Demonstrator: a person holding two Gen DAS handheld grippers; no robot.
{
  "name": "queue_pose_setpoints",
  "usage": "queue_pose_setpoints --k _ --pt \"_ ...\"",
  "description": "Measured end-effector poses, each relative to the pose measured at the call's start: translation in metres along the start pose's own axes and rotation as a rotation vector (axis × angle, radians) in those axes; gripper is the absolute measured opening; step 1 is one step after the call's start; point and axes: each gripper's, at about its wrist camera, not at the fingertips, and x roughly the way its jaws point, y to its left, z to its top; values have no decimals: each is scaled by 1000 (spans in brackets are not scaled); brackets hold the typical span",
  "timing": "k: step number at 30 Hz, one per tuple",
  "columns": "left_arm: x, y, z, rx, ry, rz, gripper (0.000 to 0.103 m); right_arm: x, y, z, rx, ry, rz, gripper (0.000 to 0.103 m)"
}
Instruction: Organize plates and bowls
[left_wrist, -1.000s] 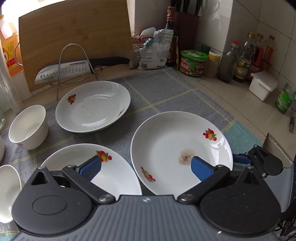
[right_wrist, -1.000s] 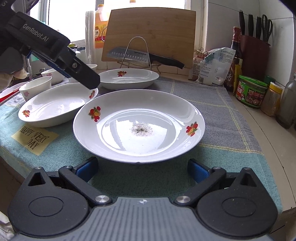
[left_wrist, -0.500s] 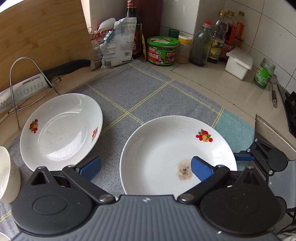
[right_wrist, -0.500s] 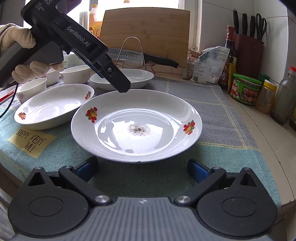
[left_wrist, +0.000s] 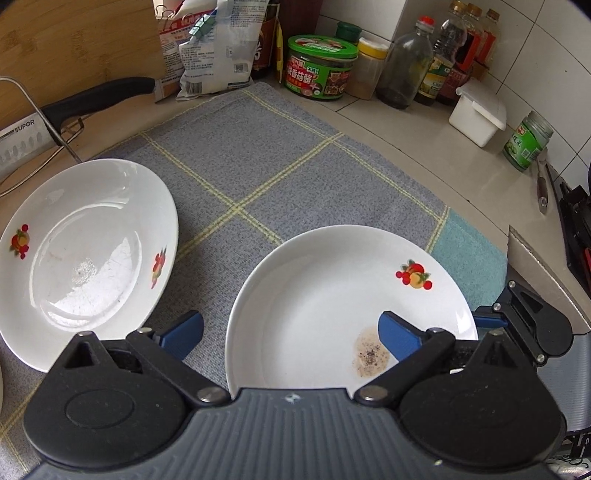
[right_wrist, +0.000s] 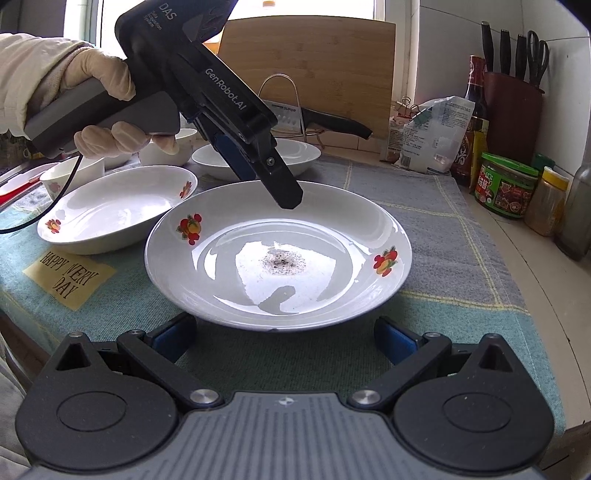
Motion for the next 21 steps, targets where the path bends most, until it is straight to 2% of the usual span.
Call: queue_pose_setpoints --k 7,11,21 --pt "16 4 6 28 96 -29 85 -2 -1 -2 -13 -19 17 103" --pt "21 1 9 58 138 -43 83 -1 -3 -3 -28 -26 39 103" --pt "29 -3 17 82 159 -59 83 1 -7 -4 -51 -50 71 103"
